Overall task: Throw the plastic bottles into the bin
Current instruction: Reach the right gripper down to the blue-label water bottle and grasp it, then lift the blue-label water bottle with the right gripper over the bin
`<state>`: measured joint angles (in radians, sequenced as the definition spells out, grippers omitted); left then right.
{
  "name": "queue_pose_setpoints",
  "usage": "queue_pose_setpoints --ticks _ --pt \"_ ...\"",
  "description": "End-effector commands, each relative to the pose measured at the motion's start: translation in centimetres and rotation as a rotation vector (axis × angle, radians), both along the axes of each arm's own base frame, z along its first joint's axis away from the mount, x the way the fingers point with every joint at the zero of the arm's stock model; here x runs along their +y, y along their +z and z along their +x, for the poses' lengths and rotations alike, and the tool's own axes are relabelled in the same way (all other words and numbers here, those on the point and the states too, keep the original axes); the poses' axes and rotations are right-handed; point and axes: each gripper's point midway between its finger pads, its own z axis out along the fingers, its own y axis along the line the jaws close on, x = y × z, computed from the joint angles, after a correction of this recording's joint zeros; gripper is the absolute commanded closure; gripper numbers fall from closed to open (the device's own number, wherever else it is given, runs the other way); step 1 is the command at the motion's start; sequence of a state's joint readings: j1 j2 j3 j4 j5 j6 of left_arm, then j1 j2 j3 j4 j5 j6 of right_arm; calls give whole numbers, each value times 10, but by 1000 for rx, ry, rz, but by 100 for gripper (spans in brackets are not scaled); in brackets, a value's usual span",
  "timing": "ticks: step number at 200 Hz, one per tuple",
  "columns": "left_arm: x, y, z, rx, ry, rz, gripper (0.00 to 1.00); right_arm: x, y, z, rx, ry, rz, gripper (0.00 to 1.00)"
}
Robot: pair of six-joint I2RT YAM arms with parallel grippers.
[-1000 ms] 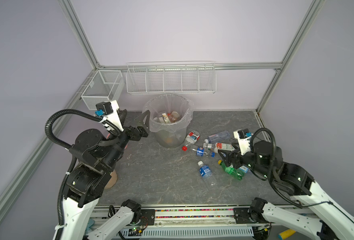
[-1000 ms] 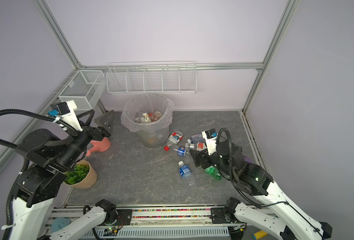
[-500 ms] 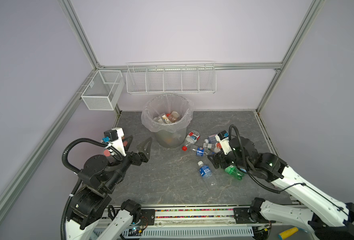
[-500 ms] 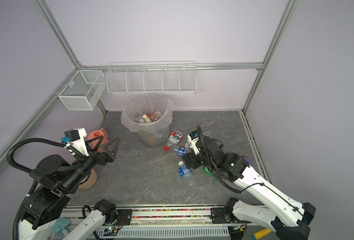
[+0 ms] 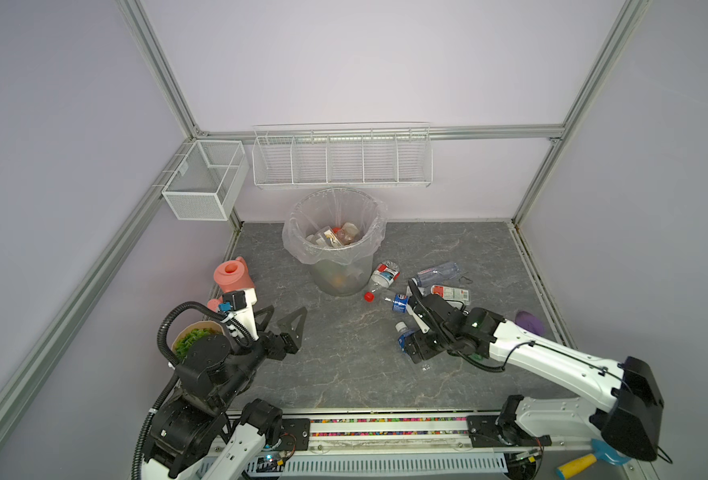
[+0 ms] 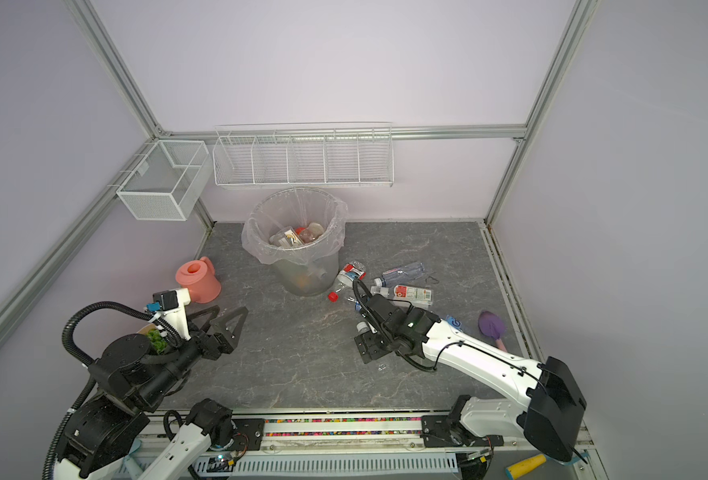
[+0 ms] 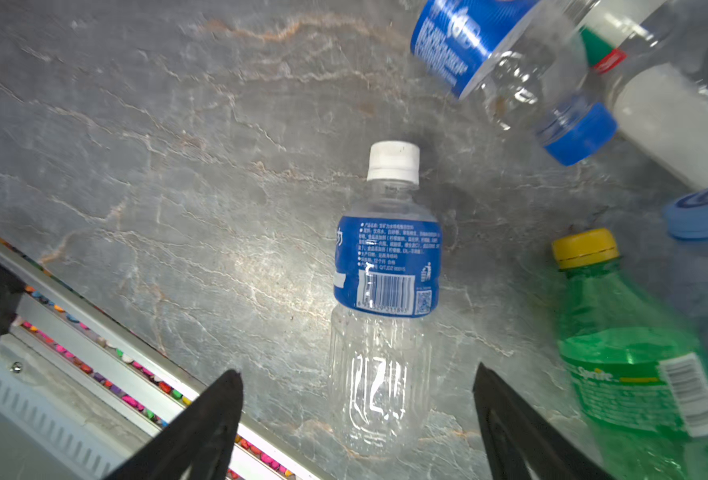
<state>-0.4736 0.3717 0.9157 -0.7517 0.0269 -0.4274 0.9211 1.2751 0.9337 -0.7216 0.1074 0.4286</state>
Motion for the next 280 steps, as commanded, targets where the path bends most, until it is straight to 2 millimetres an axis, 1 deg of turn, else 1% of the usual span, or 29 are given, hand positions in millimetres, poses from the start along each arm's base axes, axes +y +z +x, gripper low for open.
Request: queue_pose_setpoints --ticks 1,28,47,70,94,108,126,142,150,158,169,182,193,207,231,248,266,280 --pt "1 -5 -8 27 -8 -14 6 14 -28 -5 66 -19 -8 11" --pt "4 -4 -11 11 -5 -28 6 19 -68 -10 142 -9 -133 7" --pt "3 -4 -11 10 -10 -25 6 22 -87 -12 156 -10 -204 6" --pt "4 -2 -12 11 -9 -11 6 31 -103 -15 171 2 -244 5" --pt "7 0 -12 1 5 -8 7 42 -110 -17 180 21 -256 3" --pt "8 0 -13 3 8 -2 7 47 -114 -18 192 26 -243 0" --pt "11 -1 -15 4 17 4 7 51 -117 -20 207 35 -240 9" --pt "13 0 -15 -3 25 4 7 53 -116 -21 210 41 -241 35" --pt "13 1 -15 -5 26 5 7 54 -114 -21 210 43 -235 44" --pt "13 2 -15 -8 25 9 7 56 -109 -22 205 49 -223 51" --pt "12 4 -14 -11 25 13 7 60 -97 -21 191 52 -199 57" --pt "10 7 -12 -16 19 15 7 66 -78 -17 162 66 -170 60" --pt "9 9 -11 -21 15 13 7 71 -53 -13 121 81 -145 60" --pt "8 11 -9 -24 13 15 7 76 -15 -4 47 102 -109 60" --pt "8 9 -8 -18 13 16 7 85 65 8 -122 148 20 58" --pt "7 5 -8 -11 12 15 7 87 123 12 -247 193 127 56" --pt "8 2 -8 -6 15 13 7 81 187 17 -394 202 220 55" --pt "8 3 -10 -8 16 8 7 74 233 20 -504 199 285 55"
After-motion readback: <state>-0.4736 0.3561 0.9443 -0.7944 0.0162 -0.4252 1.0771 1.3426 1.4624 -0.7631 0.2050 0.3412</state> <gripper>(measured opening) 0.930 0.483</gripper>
